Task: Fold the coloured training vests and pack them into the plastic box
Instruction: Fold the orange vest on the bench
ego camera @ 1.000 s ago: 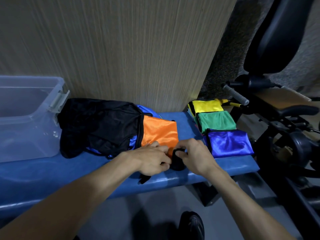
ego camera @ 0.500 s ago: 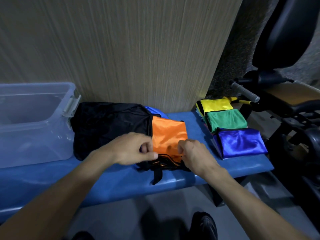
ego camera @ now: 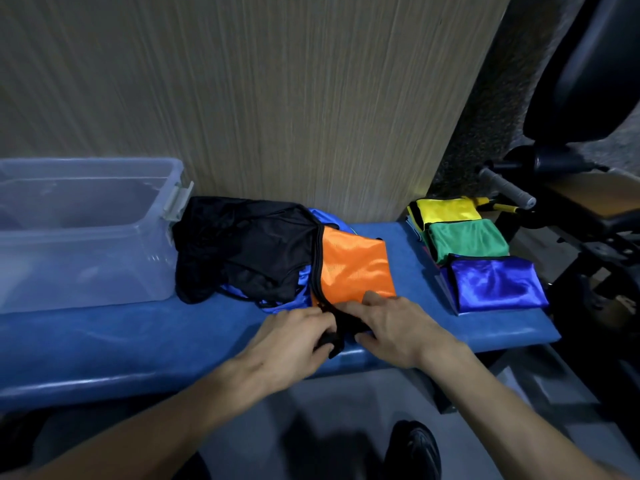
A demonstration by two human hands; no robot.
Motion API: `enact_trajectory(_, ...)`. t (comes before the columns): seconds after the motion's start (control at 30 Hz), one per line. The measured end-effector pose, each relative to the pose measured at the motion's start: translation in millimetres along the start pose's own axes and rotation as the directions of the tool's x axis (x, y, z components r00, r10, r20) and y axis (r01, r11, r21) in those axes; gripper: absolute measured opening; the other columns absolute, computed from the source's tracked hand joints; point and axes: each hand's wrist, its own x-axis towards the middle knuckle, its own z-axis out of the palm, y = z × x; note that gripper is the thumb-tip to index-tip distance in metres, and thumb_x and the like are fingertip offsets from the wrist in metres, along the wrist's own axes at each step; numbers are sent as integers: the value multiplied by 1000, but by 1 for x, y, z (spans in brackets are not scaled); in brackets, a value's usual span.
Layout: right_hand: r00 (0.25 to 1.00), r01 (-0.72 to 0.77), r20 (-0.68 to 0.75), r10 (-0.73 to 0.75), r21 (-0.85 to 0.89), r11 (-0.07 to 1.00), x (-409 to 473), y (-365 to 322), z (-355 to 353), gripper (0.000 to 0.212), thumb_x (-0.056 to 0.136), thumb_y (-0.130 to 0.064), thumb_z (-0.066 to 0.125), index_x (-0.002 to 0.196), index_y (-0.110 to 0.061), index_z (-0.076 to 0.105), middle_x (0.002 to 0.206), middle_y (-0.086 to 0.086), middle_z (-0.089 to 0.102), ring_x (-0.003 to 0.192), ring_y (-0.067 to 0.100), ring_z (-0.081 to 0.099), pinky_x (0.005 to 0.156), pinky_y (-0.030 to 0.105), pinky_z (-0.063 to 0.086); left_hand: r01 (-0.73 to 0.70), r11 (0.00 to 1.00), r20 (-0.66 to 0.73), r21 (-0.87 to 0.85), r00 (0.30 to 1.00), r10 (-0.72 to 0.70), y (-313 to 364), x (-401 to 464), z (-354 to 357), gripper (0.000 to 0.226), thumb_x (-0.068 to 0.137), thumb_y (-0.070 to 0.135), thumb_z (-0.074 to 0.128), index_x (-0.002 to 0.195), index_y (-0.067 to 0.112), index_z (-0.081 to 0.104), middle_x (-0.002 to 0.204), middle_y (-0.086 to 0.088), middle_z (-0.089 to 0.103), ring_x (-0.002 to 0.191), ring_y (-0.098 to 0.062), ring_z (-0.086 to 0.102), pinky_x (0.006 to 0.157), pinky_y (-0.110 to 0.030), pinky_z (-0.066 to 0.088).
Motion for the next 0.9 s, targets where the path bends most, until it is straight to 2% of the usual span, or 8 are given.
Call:
enact_trajectory(0.17,1000,-3,19,3,-4,1000,-3,-1,5,68,100,-39,50,156,-51,14,140,1,42,123,35,47,100,45,47,38,988,59,147,997,-48,11,-5,15,51,92,63,55,126,26,51,120,9,55,109,-21,59,81,-38,46)
enact_trajectory(0.23,1000,-2,12,2,-13,1000,-3,-1,8,70,100,-38,51,156,-50,12,141,0,40,124,34,45,99,44,48,48,972,10,232,999,-52,16,-3,26,50,96,59,52,128,21,47,123,5,53,110,-24,59,77,-38,44)
enact_trajectory(0.3,1000,3,7,-3,-19,1000,-3,-1,10,72,100,-36,52,157,-49,10,142,0,38,125,33,43,98,44,49,56,967,-62,249,997,-42,18,-4,35,42,95,51,56,123,20,52,116,3,56,102,-23,64,66,-36,42)
enact_trajectory(0.43,1000,5,9,-4,-35,999,-1,1,12,75,99,-35,52,157,-50,7,141,0,37,124,34,42,96,43,49,-28,969,-175,245,982,72,11,-9,47,29,72,35,83,90,25,63,86,11,55,71,-11,60,42,-28,38)
enact_trajectory(0.6,999,13,44,-11,-35,999,7,2,12,64,98,-33,54,151,-46,23,132,-1,35,124,30,36,94,44,51,-285,936,-191,207,926,325,-15,5,36,27,86,14,71,108,23,59,122,5,52,110,-17,52,86,-29,46)
enact_trajectory(0.67,998,18,59,-17,-25,1000,10,4,13,61,97,-34,55,150,-44,27,131,-1,33,124,28,34,97,45,49,-251,968,-137,-9,959,247,-20,12,25,9,101,17,53,109,22,53,122,7,53,110,-15,52,93,-33,47)
enact_trajectory(0.73,997,28,66,-27,-13,1000,11,5,14,63,95,-34,57,150,-45,28,130,-1,32,124,27,33,97,43,48,-124,969,-57,-212,992,114,-20,21,19,8,108,27,38,104,27,45,100,9,53,90,-16,53,83,-43,48)
enact_trajectory(0.9,998,58,-6,-58,34,998,4,10,17,78,88,-30,64,152,-46,21,128,-1,39,123,25,41,93,39,46,101,945,-127,-312,981,-147,-25,54,23,8,102,24,56,98,27,63,81,11,63,76,-11,61,72,-42,54)
